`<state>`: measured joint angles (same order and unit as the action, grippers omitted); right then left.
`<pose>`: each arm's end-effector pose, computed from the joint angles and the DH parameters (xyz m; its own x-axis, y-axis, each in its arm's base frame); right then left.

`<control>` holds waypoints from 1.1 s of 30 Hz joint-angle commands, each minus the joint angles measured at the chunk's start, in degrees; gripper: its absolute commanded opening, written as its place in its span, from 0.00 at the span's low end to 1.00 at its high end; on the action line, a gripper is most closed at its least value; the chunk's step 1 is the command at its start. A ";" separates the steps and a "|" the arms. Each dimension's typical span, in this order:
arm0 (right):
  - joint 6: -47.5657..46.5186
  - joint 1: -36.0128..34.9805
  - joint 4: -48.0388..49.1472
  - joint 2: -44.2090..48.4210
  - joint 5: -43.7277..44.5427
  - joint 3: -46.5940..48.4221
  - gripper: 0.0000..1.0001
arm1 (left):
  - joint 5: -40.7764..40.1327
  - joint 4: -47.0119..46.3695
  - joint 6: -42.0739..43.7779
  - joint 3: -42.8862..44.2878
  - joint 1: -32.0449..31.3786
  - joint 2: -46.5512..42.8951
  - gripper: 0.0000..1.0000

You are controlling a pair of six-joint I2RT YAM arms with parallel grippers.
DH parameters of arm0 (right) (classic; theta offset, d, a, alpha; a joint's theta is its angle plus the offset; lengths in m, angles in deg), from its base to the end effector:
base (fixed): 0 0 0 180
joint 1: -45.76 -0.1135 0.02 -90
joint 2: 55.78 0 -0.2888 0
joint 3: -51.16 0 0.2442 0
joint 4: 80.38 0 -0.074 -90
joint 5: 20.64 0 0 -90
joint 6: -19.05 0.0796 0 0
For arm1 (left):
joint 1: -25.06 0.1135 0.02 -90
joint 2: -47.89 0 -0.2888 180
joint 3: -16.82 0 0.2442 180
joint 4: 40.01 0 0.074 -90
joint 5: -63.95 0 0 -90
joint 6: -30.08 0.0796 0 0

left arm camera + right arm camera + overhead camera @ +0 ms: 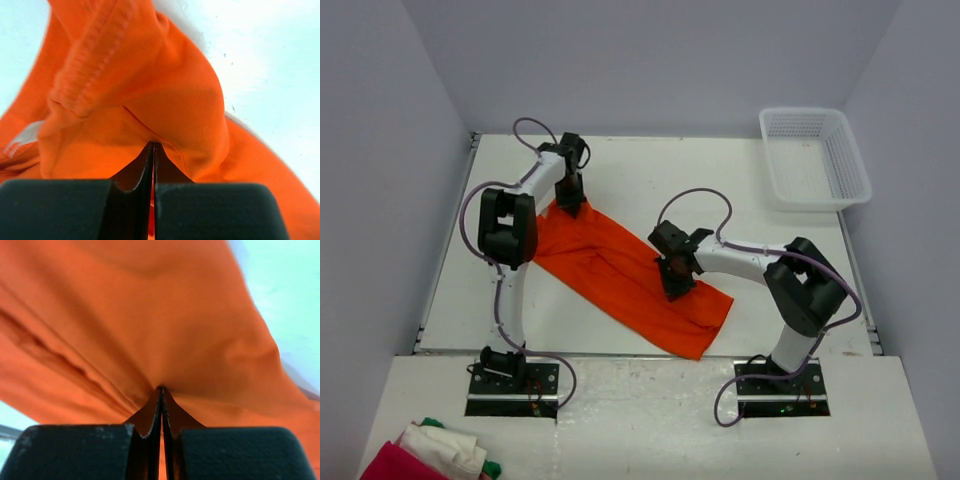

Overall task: Fold and stack the t-shirts
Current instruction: Fold the other side of the tshirt into a rectangle

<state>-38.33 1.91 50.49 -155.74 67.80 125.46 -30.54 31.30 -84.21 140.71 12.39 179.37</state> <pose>0.2367 0.2304 0.1440 -0.9622 -0.1771 -0.2068 -0.2125 0.9634 0.1636 0.4725 -0.0998 0.1471 -0.9565 -0.2053 -0.2071 -0.2079 0.9781 -0.0092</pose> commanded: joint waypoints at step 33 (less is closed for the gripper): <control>0.34 -2.29 -8.70 17.34 9.65 4.18 0.00 | -0.78 -6.81 3.46 -19.84 -5.44 -20.39 0.15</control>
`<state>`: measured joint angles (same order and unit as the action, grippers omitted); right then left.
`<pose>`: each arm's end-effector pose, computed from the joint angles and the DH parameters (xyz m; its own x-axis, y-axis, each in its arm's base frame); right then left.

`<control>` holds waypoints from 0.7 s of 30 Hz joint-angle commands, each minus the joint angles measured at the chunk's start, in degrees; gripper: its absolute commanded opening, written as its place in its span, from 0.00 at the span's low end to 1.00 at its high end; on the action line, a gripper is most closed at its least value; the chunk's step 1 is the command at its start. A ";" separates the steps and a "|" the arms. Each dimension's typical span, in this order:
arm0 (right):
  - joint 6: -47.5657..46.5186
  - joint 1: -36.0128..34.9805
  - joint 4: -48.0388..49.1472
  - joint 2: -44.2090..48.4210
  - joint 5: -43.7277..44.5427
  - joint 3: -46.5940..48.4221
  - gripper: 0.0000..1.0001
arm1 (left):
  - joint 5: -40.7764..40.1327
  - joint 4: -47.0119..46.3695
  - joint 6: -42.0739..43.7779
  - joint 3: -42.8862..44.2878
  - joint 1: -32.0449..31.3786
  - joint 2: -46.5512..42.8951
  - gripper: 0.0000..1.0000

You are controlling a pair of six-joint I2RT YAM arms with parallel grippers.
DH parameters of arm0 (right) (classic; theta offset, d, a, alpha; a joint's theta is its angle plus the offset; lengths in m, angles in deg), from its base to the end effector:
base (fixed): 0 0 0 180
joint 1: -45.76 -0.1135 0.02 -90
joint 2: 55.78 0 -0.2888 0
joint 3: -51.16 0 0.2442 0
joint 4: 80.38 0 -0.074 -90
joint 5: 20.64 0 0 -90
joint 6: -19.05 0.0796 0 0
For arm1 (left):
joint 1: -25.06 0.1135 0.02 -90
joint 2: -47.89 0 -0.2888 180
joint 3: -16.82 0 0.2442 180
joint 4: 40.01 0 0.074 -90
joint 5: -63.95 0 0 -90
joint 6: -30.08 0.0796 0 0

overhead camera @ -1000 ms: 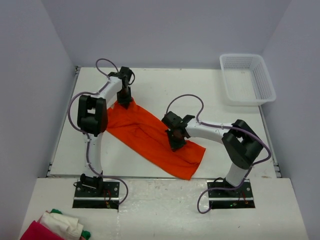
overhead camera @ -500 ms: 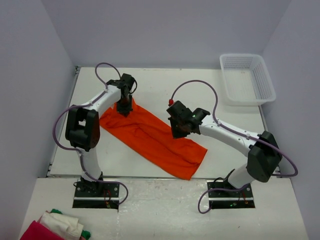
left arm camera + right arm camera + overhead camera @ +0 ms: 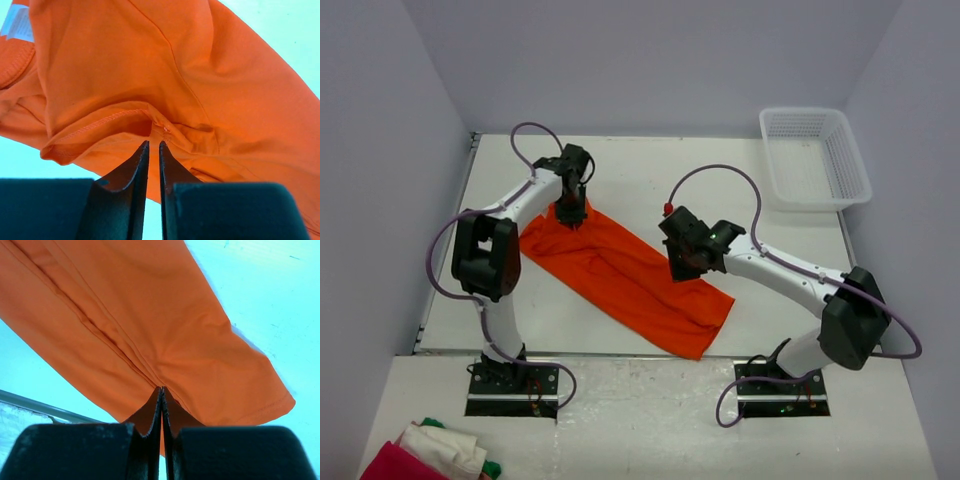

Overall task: Fold and stack the t-shirts
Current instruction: Fold the other side of the tshirt into a rectangle

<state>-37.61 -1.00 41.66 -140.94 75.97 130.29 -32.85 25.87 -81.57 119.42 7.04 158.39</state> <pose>0.2160 0.2164 0.2380 -0.8931 -0.1527 -0.4232 -0.2373 0.9591 0.1546 0.3888 -0.1166 0.2035 -0.9504 -0.0761 -0.3016 -0.0806 0.9967 0.0026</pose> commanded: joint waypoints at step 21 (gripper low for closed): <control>-1.53 3.43 3.56 5.27 -1.43 -4.79 0.00 | -0.40 -2.35 0.73 -1.80 -0.17 3.50 0.23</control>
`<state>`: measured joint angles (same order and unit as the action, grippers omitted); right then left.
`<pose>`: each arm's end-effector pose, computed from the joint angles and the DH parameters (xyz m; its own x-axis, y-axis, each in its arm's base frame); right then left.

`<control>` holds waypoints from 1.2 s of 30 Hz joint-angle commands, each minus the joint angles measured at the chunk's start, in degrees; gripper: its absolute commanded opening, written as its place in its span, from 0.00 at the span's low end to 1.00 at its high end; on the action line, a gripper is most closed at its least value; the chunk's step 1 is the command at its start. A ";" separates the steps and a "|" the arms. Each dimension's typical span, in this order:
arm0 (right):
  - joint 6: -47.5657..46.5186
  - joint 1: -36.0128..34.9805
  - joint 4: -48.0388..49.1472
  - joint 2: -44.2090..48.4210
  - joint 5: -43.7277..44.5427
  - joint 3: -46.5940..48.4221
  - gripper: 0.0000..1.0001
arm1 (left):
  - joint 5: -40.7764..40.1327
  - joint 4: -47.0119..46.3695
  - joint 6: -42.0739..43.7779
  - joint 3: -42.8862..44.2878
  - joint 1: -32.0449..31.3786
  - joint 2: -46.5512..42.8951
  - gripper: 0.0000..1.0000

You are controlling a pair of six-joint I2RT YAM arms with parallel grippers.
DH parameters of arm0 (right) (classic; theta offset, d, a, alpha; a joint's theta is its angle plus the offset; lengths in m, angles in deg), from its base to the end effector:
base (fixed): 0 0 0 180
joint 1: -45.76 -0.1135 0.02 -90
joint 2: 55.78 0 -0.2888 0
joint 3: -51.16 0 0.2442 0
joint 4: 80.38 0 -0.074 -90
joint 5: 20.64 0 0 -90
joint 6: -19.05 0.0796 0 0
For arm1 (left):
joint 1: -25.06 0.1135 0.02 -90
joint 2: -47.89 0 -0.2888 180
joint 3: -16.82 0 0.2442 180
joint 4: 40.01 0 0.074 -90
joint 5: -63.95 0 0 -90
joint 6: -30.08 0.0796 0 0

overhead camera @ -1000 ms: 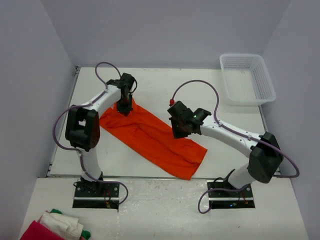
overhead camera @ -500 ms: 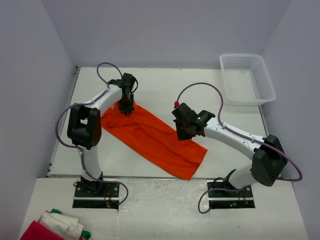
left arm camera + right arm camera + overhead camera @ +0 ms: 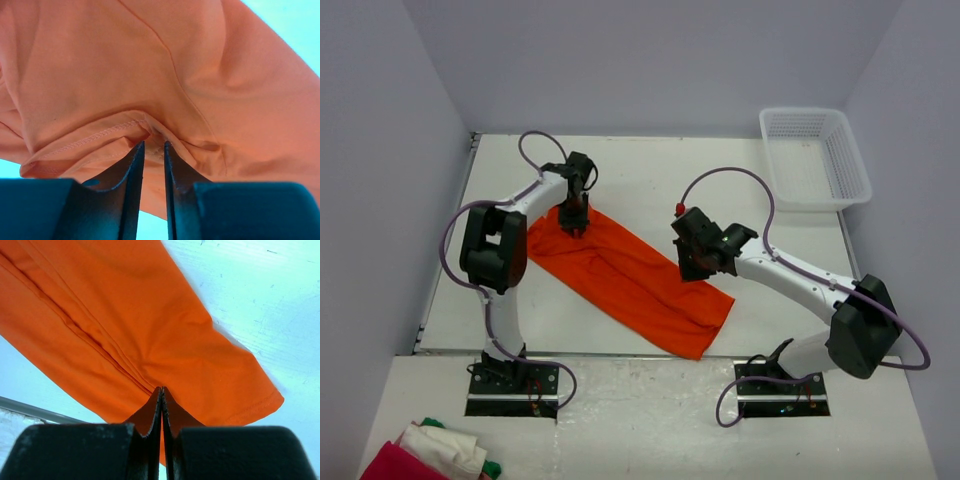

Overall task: Fold and stack the t-shirts
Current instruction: Fold the other side of the tshirt into a rectangle

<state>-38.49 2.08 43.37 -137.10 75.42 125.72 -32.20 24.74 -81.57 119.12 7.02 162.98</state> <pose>0.2144 0.1931 0.2338 -0.8938 -0.1155 -0.4334 -0.2044 0.9650 0.1642 0.3960 -0.1200 0.1715 -0.9684 -0.0704 -0.2391 -0.0768 0.9969 0.0176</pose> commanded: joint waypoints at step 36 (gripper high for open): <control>-0.74 0.44 3.70 -0.51 -3.16 -0.66 0.00 | -0.97 -2.09 -14.28 -20.63 -7.09 -20.76 0.00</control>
<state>-38.64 2.32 45.95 -137.14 72.78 124.85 -34.56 22.71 -90.46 102.55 -0.17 146.28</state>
